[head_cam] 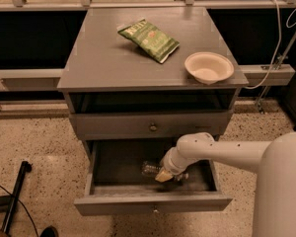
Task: Place water bottle into middle drawer
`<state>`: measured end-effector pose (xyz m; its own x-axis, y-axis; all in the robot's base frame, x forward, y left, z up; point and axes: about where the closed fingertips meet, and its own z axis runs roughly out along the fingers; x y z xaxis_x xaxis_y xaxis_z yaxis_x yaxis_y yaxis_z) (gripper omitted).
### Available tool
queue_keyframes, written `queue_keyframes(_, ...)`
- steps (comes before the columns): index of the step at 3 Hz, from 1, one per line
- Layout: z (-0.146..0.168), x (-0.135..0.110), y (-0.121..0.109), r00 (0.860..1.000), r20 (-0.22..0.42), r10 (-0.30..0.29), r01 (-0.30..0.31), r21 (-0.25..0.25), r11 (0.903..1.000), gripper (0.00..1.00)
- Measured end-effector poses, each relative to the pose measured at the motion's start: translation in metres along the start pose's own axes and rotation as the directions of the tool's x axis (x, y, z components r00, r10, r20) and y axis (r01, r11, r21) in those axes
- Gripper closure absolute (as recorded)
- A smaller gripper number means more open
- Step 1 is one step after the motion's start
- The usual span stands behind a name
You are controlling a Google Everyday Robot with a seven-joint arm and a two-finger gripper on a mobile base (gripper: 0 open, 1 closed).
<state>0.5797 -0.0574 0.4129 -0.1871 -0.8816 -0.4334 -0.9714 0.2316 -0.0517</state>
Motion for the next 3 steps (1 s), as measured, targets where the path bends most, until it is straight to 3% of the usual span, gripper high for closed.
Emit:
queue_keyframes(1, 0.001, 0.004, -0.004, 0.999, 0.046, 0.026, -0.026, -0.009, 0.9996, 0.12)
queue_keyframes(2, 0.001, 0.004, -0.004, 0.999, 0.048, 0.009, -0.008, -0.007, 0.9999, 0.0)
queue_keyframes(3, -0.029, -0.014, 0.008, 0.997, 0.07, -0.011, 0.01, 0.014, 0.9998, 0.24)
